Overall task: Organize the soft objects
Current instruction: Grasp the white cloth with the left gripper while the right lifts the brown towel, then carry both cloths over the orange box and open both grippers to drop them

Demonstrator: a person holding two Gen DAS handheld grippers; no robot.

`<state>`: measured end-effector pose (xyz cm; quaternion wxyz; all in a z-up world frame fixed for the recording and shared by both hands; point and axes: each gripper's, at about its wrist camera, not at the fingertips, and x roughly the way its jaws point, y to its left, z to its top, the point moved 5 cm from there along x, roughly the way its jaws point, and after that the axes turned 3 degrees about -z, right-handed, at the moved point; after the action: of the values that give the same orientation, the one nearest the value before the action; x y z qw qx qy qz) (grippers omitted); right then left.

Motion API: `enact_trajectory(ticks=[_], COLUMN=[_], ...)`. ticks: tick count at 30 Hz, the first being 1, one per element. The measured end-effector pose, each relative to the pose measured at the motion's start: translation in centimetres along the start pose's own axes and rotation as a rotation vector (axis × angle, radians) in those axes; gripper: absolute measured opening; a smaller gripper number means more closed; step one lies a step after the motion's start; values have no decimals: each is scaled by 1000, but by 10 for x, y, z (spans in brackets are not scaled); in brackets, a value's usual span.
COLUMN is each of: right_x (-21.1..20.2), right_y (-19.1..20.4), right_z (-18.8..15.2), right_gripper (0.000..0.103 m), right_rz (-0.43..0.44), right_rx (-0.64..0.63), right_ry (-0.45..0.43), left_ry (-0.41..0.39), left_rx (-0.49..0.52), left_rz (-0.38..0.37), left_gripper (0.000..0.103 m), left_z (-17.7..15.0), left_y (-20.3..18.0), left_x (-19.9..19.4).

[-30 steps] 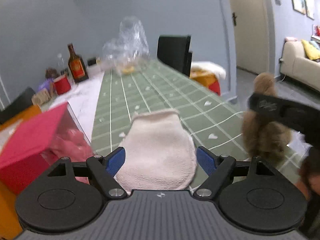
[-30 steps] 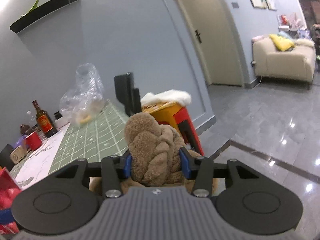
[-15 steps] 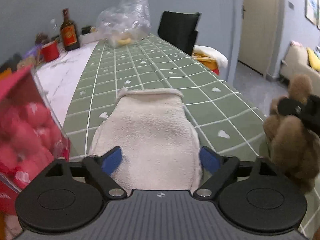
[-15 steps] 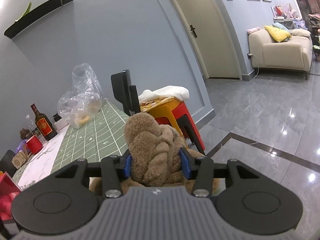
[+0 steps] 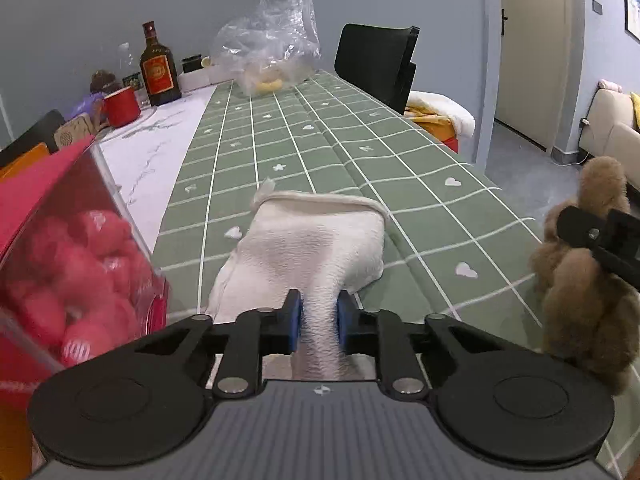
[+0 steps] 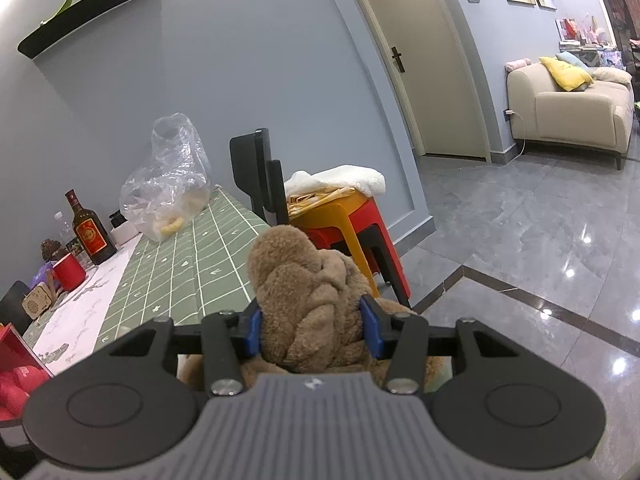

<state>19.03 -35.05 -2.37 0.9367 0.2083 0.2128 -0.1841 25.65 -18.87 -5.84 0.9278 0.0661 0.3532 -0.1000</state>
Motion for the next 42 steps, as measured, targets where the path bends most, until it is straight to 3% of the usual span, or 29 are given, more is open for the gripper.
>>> enact_trajectory(ticks=[6, 9, 11, 17, 22, 28, 33, 38, 42], right_x=[-5, -8, -10, -32, -57, -90, -117, -144, -147], right_y=[-1, -1, -2, 6, 27, 96, 179, 262, 321], right_z=[1, 1, 2, 10, 1, -8, -14, -29, -45], right_gripper=[48, 48, 48, 48, 48, 48, 48, 48, 48], right_rz=[27, 47, 86, 196, 274, 403, 549, 680, 734], right_rx=[7, 20, 52, 66, 32, -47, -120, -260, -357], right_ry=[-14, -26, -11, -107, -141, -134, -108, -93, 3], left_ry=[-49, -61, -81, -223, -335, -483, -511, -473, -370], left_rx=[14, -16, 1, 73, 66, 13, -82, -191, -307], left_rz=[33, -36, -42, -18, -17, 107, 114, 106, 67], left_gripper=[12, 12, 12, 12, 12, 12, 12, 12, 12], left_z=[-3, 2, 4, 4, 12, 16, 12, 7, -2], left_y=[0, 2, 1, -2, 29, 94, 167, 238, 294], left_x=[-18, -41, -59, -125, -188, -253, -297, -307, -283])
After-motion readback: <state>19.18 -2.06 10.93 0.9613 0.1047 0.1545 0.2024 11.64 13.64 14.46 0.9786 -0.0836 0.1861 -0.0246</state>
